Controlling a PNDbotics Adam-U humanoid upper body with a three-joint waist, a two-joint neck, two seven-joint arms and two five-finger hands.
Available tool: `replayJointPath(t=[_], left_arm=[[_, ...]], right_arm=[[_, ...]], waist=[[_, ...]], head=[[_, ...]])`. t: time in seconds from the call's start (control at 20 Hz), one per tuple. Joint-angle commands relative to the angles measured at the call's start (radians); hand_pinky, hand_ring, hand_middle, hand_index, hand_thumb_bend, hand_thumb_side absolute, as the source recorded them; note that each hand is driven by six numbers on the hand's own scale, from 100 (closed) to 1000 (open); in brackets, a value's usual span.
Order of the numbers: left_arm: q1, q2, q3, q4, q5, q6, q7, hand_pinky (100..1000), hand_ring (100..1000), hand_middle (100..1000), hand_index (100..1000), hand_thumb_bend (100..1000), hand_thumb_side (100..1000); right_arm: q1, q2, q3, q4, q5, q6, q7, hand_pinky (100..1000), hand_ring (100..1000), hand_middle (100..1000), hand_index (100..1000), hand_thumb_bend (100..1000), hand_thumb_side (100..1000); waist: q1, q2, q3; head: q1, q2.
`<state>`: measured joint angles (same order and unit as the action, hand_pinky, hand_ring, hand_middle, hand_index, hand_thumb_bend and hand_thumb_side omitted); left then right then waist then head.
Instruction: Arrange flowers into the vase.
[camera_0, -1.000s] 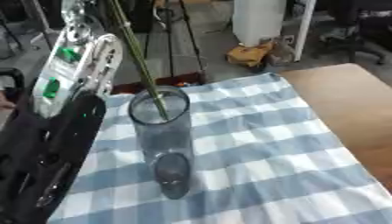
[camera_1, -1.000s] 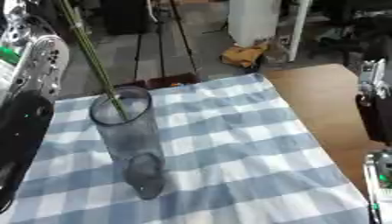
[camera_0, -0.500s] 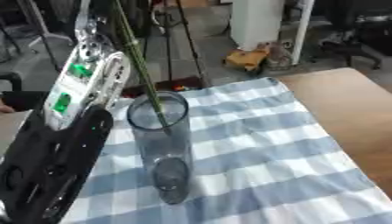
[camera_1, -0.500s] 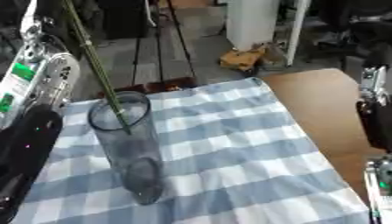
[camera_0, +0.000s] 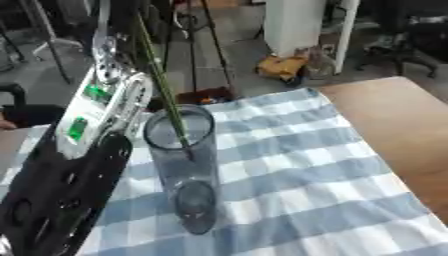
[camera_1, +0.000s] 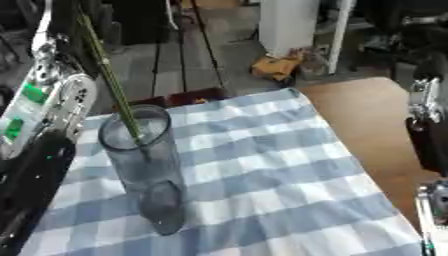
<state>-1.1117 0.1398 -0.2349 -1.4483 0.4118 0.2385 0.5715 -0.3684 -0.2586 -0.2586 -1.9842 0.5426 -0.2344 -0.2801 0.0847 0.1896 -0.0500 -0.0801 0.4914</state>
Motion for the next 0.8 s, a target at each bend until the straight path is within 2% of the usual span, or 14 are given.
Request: replayJointPath(t=[0.05,0.35,0.45,0.5,0.8], left_arm=[[-0.012,0.008,0.001,0.0,-0.022,-0.003,-0.017,100,100,100,100,178,727],[0.003,0.007,0.004,0.018,-0.057,-0.013,-0.034,100,102,102,100,213,779],[0.007,0.007,0.004,0.019,-0.07,-0.027,-0.039,100,133,130,100,217,790],[0.008,0.007,0.003,0.017,-0.079,-0.035,-0.043,100,165,160,100,231,802],[0.017,0.007,0.004,0.01,-0.156,-0.108,-0.076,100,197,184,100,267,811]], right_arm=[[-0.007,-0.008,-0.005,-0.016,-0.005,0.002,-0.001,858,824,580,811,100,895],[-0.009,-0.008,-0.007,-0.016,-0.004,0.004,-0.006,858,824,580,811,100,895],[-0.009,-0.009,-0.008,-0.016,-0.004,0.004,-0.007,858,824,580,811,100,895],[-0.01,-0.009,-0.008,-0.016,-0.003,0.004,-0.007,858,824,579,811,100,895],[-0.011,-0.009,-0.009,-0.016,-0.003,0.005,-0.008,858,823,578,811,100,895]], waist=[[-0.004,-0.014,0.002],[-0.005,-0.011,0.002],[-0.005,-0.009,0.001],[-0.005,-0.008,0.001],[-0.004,-0.004,0.002]], head=[[0.004,-0.015],[0.002,-0.031],[-0.001,-0.03],[-0.003,-0.028],[-0.013,-0.015]])
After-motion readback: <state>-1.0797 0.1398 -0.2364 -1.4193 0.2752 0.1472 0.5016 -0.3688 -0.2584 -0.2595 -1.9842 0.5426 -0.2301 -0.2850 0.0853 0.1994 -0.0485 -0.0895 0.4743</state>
